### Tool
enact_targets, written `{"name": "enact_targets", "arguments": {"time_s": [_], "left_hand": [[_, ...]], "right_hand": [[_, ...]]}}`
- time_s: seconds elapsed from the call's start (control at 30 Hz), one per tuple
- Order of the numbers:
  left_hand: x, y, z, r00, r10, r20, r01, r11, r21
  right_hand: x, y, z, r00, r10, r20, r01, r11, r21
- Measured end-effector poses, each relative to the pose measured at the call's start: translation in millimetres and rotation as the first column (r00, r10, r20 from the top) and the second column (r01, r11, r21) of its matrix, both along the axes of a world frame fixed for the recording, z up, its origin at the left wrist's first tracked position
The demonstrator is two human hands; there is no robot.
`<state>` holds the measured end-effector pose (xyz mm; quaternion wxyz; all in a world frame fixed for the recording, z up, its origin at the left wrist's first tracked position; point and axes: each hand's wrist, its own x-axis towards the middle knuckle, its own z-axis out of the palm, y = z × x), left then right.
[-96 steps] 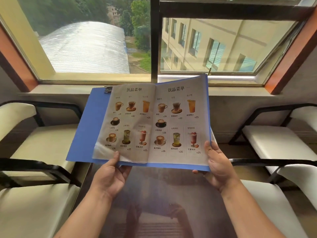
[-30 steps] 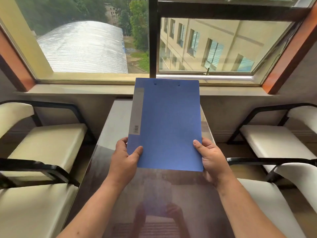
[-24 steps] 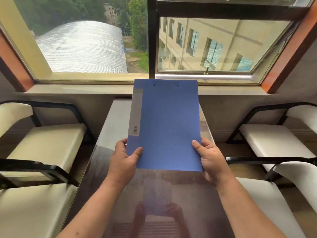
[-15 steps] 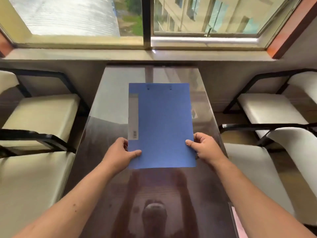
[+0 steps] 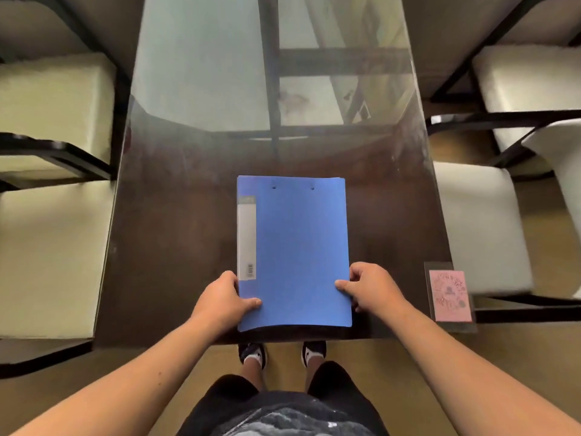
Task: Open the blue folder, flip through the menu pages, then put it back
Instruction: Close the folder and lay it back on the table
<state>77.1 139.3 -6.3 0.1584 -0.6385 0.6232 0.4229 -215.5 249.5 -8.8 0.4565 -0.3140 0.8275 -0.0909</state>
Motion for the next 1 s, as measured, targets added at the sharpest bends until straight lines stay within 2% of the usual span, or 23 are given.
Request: {"name": "enact_targets", "arguments": {"time_s": [0.3,0.37,0.47,0.53,0.57,0.67,0.73,0.77,0.8,0.9,1.0], "left_hand": [[2.5,19.0,-15.3,0.99,-0.094,0.104,0.093,0.996,0.014],[0.8,17.6,-13.2,0.978,-0.156,0.142,0.156,0.988,0.009],[-1.8,16.1,-8.4,0.912,-0.319,0.259,0.337,0.941,-0.028],[-1.8,16.4,-6.8,0.862,-0.376,0.341,0.443,0.885,-0.141],[-1.6,17.1,-6.5,0.83,-0.415,0.374,0.515,0.828,-0.224],[-3.9,19.1,-10.8,0.703,-0.597,0.386,0.71,0.572,-0.41],[-8.4,16.3,-14.1,0.595,-0.716,0.364,0.798,0.476,-0.369],[-10.2,15.3,-18.9,0.552,-0.755,0.354,0.83,0.461,-0.313],[-12.3,15.1,-24.1,0.541,-0.772,0.334,0.84,0.484,-0.245],[-16.1,17.6,-31.6,0.552,-0.768,0.326,0.834,0.518,-0.191],[-19.6,19.3,-30.8,0.558,-0.772,0.305,0.829,0.526,-0.189]], "right_hand": [[8.9,21.1,-15.3,0.999,0.046,-0.016,-0.044,0.996,0.079],[9.7,21.2,-15.1,0.997,0.069,-0.036,-0.066,0.994,0.088],[12.1,19.6,-14.8,0.976,0.182,-0.121,-0.167,0.978,0.126],[13.7,20.3,-13.9,0.938,0.283,-0.199,-0.257,0.955,0.149],[15.7,21.8,-12.7,0.913,0.324,-0.246,-0.292,0.943,0.158],[29.2,27.8,-6.2,0.833,0.348,-0.429,-0.342,0.935,0.095],[43.0,32.8,-4.0,0.741,0.367,-0.562,-0.413,0.909,0.049],[50.4,35.1,-3.9,0.707,0.381,-0.596,-0.44,0.897,0.051],[58.3,36.4,-3.4,0.69,0.393,-0.608,-0.466,0.884,0.041],[87.5,38.1,-7.8,0.7,0.449,-0.556,-0.557,0.83,-0.032],[122.3,36.7,-17.8,0.716,0.596,-0.362,-0.626,0.778,0.042]]}}
